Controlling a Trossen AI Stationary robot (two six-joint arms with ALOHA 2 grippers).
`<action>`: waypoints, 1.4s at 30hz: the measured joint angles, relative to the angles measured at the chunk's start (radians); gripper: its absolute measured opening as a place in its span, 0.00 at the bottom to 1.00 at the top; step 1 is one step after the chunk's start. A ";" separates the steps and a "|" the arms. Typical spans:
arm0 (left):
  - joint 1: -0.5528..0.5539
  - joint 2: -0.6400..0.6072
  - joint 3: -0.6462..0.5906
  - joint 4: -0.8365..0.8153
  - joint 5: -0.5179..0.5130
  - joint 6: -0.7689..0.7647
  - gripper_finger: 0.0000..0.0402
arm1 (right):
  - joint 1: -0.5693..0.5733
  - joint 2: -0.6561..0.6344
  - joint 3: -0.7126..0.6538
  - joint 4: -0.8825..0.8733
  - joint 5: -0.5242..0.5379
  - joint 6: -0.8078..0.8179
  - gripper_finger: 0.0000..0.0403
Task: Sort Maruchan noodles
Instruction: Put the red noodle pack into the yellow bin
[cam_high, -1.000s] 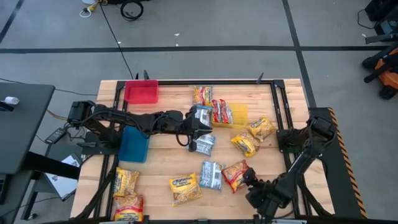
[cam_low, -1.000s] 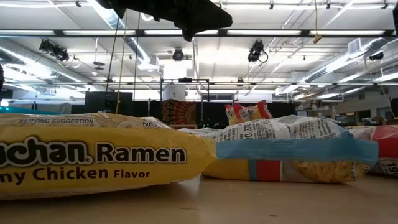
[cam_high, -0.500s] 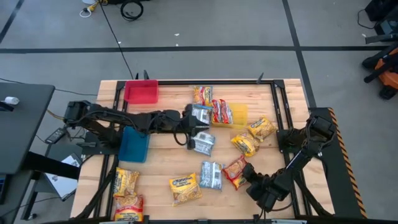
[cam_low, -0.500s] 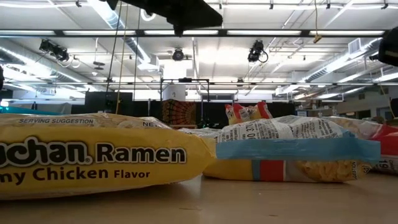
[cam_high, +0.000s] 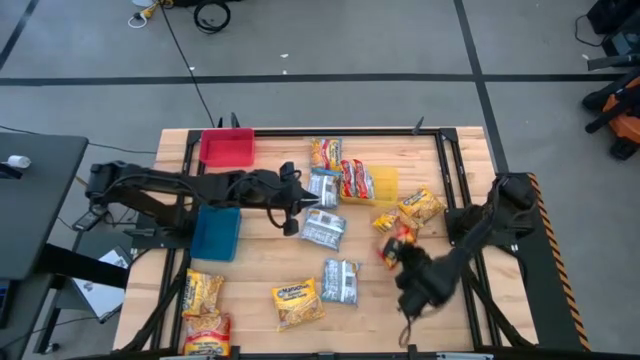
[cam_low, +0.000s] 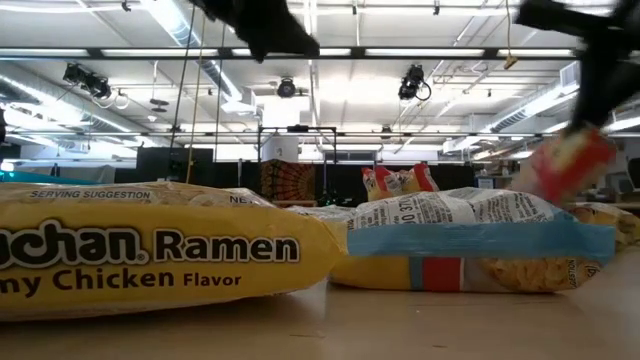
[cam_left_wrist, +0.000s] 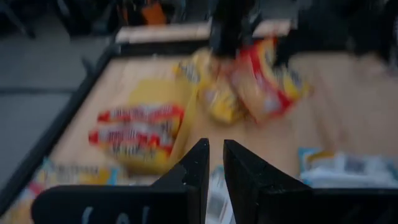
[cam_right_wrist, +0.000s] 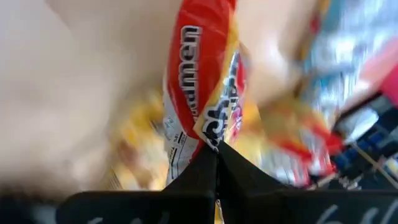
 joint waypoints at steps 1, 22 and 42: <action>0.009 0.011 0.000 -0.021 0.000 -0.018 0.13 | -0.025 -0.025 0.000 -0.023 0.007 -0.023 0.01; 0.285 0.325 0.000 0.108 0.053 0.016 0.13 | -0.636 -0.308 0.001 0.002 -0.022 -0.964 0.01; 0.254 0.616 0.088 0.301 0.091 0.173 0.13 | -0.907 -0.162 0.001 0.411 -0.433 -1.287 0.01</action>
